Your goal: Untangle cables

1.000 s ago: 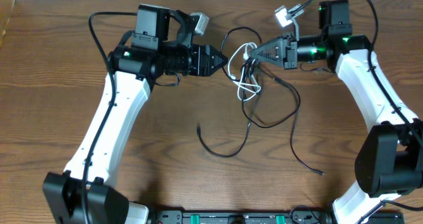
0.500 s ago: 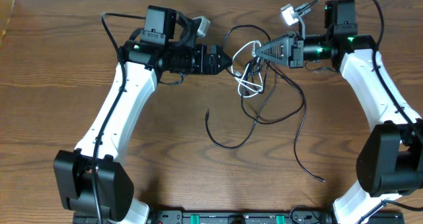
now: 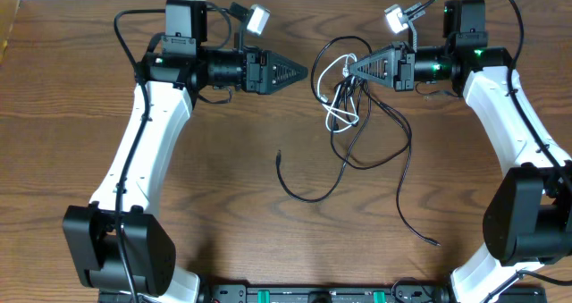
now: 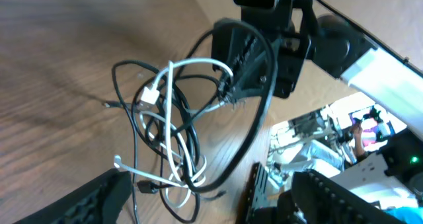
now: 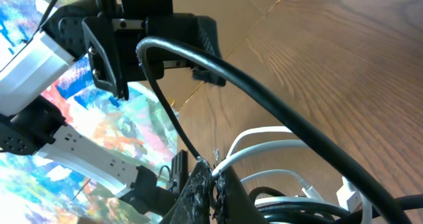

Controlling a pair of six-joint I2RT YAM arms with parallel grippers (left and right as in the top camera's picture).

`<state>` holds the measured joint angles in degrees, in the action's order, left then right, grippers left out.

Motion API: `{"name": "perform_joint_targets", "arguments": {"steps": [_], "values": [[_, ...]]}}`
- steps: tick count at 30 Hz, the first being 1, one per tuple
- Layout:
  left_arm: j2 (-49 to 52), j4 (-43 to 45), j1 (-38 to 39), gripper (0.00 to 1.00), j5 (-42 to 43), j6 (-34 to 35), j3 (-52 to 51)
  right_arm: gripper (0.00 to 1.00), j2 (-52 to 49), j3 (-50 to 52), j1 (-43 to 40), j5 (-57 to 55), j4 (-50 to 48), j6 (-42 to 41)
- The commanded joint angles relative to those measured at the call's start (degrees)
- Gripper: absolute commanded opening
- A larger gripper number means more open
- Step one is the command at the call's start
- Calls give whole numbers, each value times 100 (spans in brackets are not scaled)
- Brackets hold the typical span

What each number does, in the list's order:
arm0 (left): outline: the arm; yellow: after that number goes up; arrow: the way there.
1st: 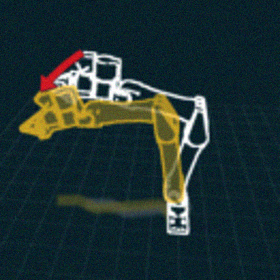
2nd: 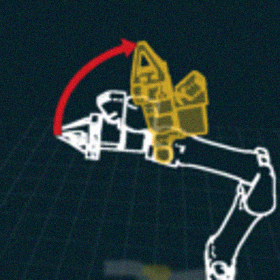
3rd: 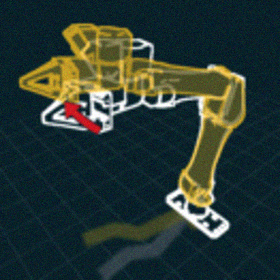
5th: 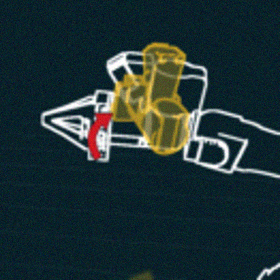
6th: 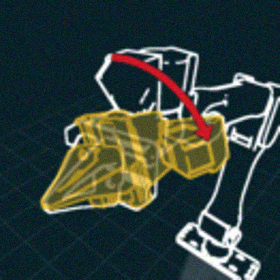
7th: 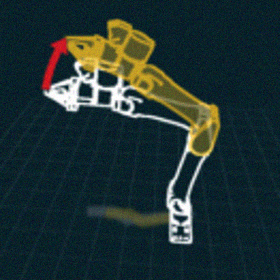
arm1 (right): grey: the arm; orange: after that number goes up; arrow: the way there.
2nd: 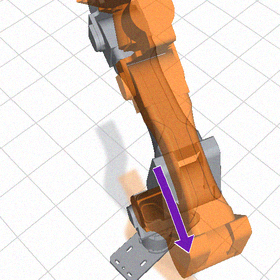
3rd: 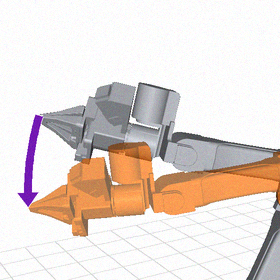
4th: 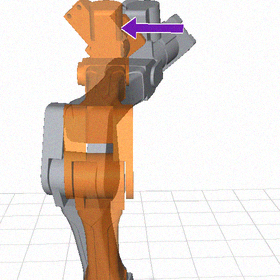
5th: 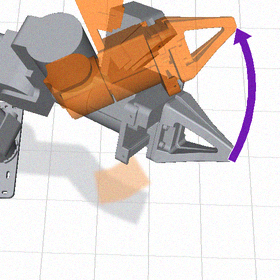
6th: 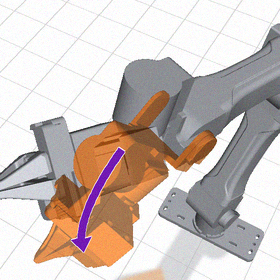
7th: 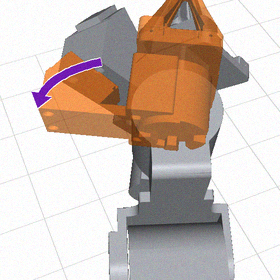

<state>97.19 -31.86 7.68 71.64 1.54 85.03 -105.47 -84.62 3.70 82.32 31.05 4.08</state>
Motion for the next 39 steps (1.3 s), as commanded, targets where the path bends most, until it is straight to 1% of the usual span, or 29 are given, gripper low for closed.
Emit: {"name": "perform_joint_targets", "arguments": {"steps": [1,5,8,10,12,14,16,17,18,21,25,29,32,34,39], "values": [[-44,-243,157,79,-595,35,42,1,107,-33,-9,24,9,114],[-149,-634,400,77,-1676,87,42,1,107,-33,-22,11,11,114],[-407,-756,619,73,-2732,452,44,1,107,-33,-35,-151,31,109],[-612,-839,787,67,-3563,750,42,1,107,-33,-35,-321,61,66],[-789,-942,970,64,-4323,1091,42,1,107,-33,-35,-450,122,66],[-857,-1062,1137,59,-4839,1390,42,1,107,-33,-35,-507,157,61],[-833,-1226,1316,50,-5195,1707,42,1,107,-33,-35,-675,157,-79],[-791,-1290,1408,46,-5311,1860,31,1,107,-33,-33,-809,155,-181],[-756,-1311,1471,45,-5342,1952,15,1,107,-33,-31,-892,155,-249],[-629,-1228,1718,44,-5362,2133,-83,1,107,-33,-24,-1023,177,-387],[-525,-929,2107,44,-5440,2129,-133,1,107,-33,-24,-1049,201,-387],[-525,-638,2387,46,-5466,2035,-133,1,107,-33,-24,-1342,376,-428],[-525,-560,2531,46,-5591,2020,-136,1,107,-33,-24,-1340,476,-426],[-496,-514,2621,49,-5718,2017,-136,1,107,-33,-24,-1311,496,-426],[-138,-448,2702,51,-5886,2081,-138,1,107,-33,-24,-682,494,-426]]}}
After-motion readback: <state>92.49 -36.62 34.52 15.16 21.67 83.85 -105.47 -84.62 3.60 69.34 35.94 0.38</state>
